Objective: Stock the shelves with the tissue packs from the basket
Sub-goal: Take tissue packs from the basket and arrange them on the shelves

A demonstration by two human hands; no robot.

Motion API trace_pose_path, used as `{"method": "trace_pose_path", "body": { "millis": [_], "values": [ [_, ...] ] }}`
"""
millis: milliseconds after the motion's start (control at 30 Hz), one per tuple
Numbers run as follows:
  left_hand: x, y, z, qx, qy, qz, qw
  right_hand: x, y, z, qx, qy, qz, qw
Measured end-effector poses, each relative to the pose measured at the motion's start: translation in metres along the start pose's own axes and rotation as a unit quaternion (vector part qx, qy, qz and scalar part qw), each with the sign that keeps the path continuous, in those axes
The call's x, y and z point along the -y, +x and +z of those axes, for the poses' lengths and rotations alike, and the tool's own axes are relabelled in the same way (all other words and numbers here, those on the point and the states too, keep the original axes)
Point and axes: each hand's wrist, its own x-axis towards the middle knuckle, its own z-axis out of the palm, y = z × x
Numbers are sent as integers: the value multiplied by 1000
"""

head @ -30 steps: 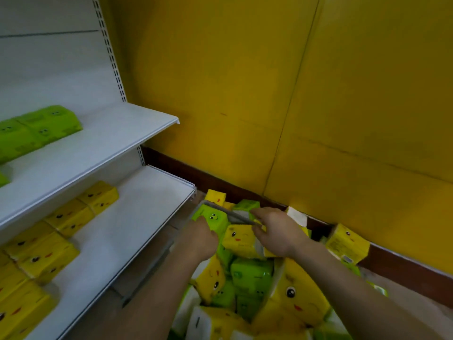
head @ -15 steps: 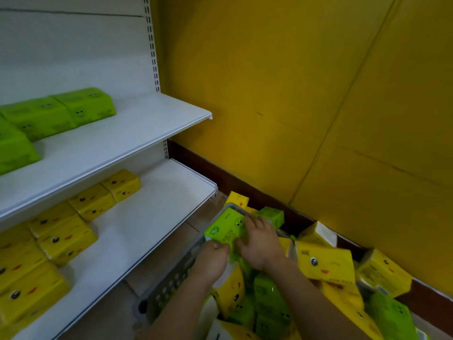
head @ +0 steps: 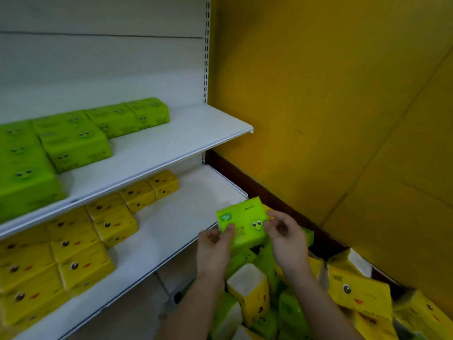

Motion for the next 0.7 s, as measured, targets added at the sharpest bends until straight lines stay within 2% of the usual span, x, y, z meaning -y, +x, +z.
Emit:
{"method": "trace_pose_path", "body": {
  "millis": [67,200,267,333,400,467,533,600,700],
  "values": [
    [-26,-2,-16,-1,-34,-2,999,20,1,16,15,37,-29,999],
    [-73,-2,-60,-45,7,91,995,57,2,57,66,41,-59,995],
    [-98,-7,-77,-63,-7,126,990,80,-1,80,126,42,-25,991],
    [-123,-13,-90,-87,7,162,983,106,-7,104,199,103,26,974],
    [-149,-19,-104,-119,63,206,969,130,-10,126,223,140,25,965],
    [-174,-26,-120,-139,158,230,950,152,-9,147,208,166,20,964],
    [-196,-30,-140,-159,320,252,899,167,-5,169,198,172,28,965],
    [-214,-33,-161,-206,458,303,810,176,-2,193,201,164,47,965],
    [-235,-29,-199,-275,563,379,681,182,1,235,220,129,70,964]
  ]
}}
